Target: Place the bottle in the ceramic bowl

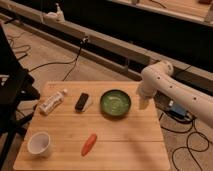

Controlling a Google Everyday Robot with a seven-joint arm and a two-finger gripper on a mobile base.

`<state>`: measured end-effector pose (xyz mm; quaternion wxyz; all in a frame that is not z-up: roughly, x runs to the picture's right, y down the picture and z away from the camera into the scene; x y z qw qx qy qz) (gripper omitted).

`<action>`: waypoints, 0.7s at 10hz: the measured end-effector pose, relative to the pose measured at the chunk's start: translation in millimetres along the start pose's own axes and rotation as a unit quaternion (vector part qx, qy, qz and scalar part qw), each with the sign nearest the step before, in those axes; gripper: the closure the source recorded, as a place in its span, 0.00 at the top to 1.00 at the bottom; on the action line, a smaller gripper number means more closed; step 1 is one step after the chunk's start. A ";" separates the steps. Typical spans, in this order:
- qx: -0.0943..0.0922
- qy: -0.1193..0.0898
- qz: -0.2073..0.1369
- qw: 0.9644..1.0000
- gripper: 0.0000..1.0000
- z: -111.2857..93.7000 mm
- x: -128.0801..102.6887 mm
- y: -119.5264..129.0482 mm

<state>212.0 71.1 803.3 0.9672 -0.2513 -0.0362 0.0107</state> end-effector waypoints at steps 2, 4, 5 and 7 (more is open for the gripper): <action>-0.001 0.000 0.000 1.000 0.62 0.9 0.0 0.4; 0.000 0.001 -0.001 1.000 0.62 0.3 -0.5 -0.1; 0.002 0.003 -0.007 1.000 0.62 -0.3 -1.6 -0.9; 0.033 0.001 -0.076 0.997 0.62 -3.9 -27.9 -12.2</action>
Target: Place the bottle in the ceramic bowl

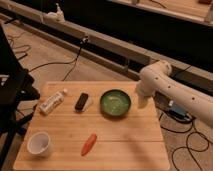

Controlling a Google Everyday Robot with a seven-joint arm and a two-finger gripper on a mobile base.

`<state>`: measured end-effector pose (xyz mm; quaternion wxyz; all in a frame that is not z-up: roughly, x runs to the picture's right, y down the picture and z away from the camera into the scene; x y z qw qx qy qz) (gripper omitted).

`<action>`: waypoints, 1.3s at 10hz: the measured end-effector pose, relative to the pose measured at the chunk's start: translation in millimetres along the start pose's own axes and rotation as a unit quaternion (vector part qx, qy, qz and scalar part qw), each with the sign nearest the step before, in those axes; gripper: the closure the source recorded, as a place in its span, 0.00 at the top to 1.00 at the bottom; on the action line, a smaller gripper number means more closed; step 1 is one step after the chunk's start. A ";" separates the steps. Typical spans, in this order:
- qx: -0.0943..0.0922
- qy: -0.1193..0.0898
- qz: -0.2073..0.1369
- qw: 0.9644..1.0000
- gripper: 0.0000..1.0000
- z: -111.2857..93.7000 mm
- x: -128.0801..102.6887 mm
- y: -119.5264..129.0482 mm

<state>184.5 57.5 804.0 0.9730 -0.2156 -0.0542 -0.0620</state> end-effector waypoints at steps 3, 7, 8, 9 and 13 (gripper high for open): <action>0.062 -0.011 -0.150 0.987 0.62 -17.0 -69.1 -19.7; 0.099 -0.035 -0.294 0.950 0.62 -42.1 -176.5 -23.0; 0.103 -0.039 -0.309 0.945 0.62 -45.4 -189.9 -19.2; 0.103 -0.040 -0.310 0.944 0.62 -45.9 -190.3 -18.6; 0.098 -0.035 -0.309 0.945 0.62 -44.7 -185.6 -19.9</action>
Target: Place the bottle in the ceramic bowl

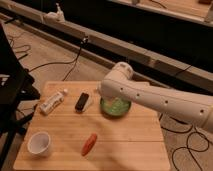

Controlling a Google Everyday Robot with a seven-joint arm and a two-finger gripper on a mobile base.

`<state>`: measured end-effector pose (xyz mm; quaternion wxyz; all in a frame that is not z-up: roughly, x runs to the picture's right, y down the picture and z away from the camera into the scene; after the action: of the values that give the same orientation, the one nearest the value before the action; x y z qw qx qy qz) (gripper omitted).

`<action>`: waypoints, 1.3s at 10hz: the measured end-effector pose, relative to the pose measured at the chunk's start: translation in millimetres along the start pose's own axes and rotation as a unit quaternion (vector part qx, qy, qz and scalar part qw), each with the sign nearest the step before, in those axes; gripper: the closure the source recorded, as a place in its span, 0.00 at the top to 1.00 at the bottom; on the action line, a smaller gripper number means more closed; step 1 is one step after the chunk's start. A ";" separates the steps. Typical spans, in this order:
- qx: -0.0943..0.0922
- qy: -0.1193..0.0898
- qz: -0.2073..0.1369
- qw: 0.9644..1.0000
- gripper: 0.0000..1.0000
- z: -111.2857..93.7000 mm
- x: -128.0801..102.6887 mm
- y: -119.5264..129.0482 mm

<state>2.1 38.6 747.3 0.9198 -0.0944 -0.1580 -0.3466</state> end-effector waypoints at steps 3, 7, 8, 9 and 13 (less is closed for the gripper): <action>-0.002 0.001 -0.044 0.999 0.62 11.3 1.1 -41.6; 0.011 -0.032 -0.150 0.988 0.62 59.0 -48.6 -135.3; 0.018 -0.049 -0.163 0.985 0.62 71.2 -60.4 -152.8; 0.023 -0.062 -0.170 0.983 0.62 79.5 -68.9 -165.4; 0.031 -0.142 -0.225 0.963 0.62 126.8 -128.9 -210.2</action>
<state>-258.3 -3.2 833.1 0.7885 -0.0760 -0.3154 -0.5226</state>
